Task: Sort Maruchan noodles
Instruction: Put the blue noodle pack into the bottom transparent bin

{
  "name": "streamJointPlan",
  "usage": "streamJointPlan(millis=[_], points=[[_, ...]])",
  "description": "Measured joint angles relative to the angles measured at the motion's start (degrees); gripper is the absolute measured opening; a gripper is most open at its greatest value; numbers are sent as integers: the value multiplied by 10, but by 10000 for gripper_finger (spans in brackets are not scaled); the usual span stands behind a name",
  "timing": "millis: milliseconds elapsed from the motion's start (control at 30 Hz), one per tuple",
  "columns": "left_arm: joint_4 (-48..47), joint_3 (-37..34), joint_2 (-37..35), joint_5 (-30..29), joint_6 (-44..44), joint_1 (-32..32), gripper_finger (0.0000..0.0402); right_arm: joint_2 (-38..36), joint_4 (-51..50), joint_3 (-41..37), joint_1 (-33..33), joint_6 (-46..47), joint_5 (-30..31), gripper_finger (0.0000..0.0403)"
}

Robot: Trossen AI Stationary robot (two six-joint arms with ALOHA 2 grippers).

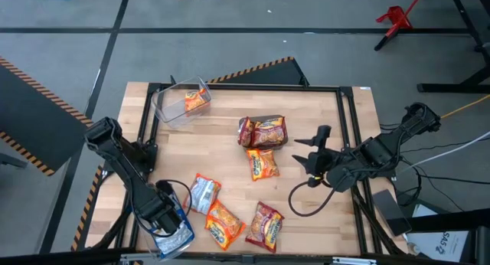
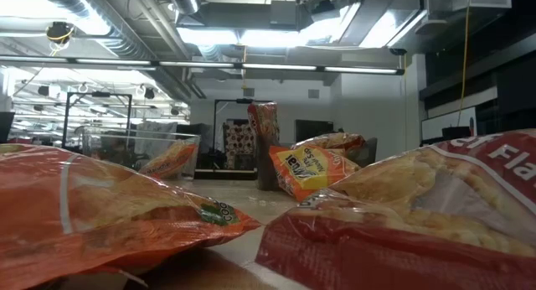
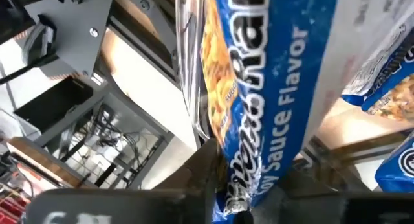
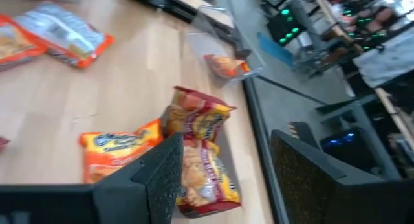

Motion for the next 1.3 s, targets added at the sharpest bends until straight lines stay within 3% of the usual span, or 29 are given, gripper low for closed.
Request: streamJointPlan(millis=[267,467,667,833,1067,1167,1300], points=[[48,0,0,1,-12,5,130,0,-1,0,0,0,-36,218],[145,27,-1,19,-14,13,147,0,-1,0,0,0,-46,218],[158,85,-1,-14,-18,16,147,0,-1,0,0,0,-46,218],[160,135,-1,-77,-18,15,145,0,-2,0,0,5,-46,218],[38,185,-1,-186,-73,10,134,0,-5,0,0,14,-46,218],[-26,184,-1,-189,-107,7,124,0,-5,0,0,18,-46,218],[-11,160,-1,-194,-107,1,97,0,-6,0,0,31,-47,218]])
